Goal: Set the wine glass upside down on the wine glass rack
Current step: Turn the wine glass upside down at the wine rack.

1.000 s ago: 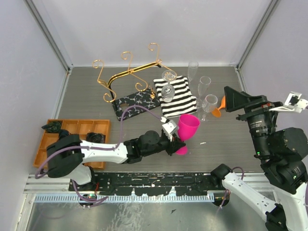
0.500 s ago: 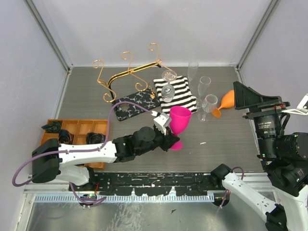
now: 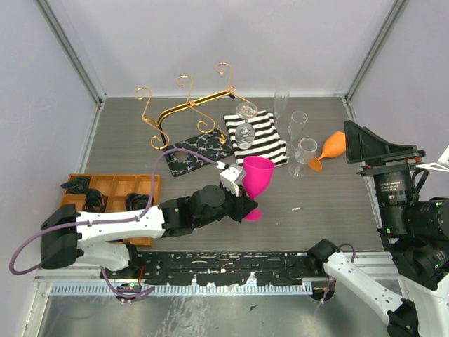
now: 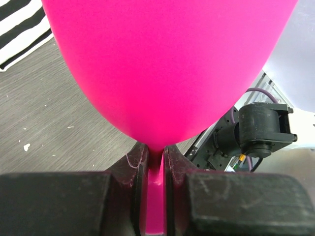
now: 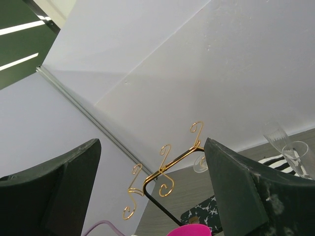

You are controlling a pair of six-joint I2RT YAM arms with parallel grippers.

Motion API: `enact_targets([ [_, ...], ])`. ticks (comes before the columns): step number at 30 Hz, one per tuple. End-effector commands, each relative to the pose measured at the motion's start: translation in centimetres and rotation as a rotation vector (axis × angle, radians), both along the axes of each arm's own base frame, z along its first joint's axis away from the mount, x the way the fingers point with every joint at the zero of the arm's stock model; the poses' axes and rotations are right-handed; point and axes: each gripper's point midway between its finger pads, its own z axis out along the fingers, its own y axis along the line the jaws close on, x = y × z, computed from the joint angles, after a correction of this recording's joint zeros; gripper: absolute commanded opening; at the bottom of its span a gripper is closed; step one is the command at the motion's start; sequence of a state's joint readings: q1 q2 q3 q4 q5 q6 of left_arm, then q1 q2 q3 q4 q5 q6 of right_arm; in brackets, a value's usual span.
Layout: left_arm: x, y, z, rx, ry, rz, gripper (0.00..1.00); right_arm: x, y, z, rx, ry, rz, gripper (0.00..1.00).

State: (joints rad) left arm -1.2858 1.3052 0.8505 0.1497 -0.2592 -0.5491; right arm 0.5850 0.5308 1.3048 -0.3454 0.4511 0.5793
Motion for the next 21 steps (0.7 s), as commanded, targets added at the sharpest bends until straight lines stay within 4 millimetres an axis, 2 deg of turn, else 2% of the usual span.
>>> enact_targets([
  [1, -0.1, 0.3, 4.2, -0.11, 0.02, 0.037, 0.0, -0.1, -0.6, 1.4, -0.003, -0.01, -0.028, 0.91],
  [5, 0.2, 1.1, 5.5, -0.106, 0.045, 0.081, 0.0, 0.9, -0.6, -2.1, -0.167, 0.056, -0.078, 0.91],
  [6, 0.3, 1.6, 5.5, -0.087, 0.056, 0.095, 0.0, 1.3, -0.2, -3.6, -0.21, 0.071, -0.076, 0.91],
  [12, 0.6, 3.8, 7.9, -0.123, 0.073, 0.169, 0.0, 0.8, 0.1, -8.3, -0.372, 0.071, -0.061, 0.91],
  [17, 0.5, 5.2, 9.3, -0.124, 0.057, 0.177, 0.0, 0.4, 0.9, -10.7, -0.51, 0.03, -0.024, 0.91],
  [21, 0.9, 6.5, 10.5, -0.106, 0.04, 0.214, 0.0, -0.4, 2.2, -11.4, -0.629, -0.104, 0.018, 0.91],
])
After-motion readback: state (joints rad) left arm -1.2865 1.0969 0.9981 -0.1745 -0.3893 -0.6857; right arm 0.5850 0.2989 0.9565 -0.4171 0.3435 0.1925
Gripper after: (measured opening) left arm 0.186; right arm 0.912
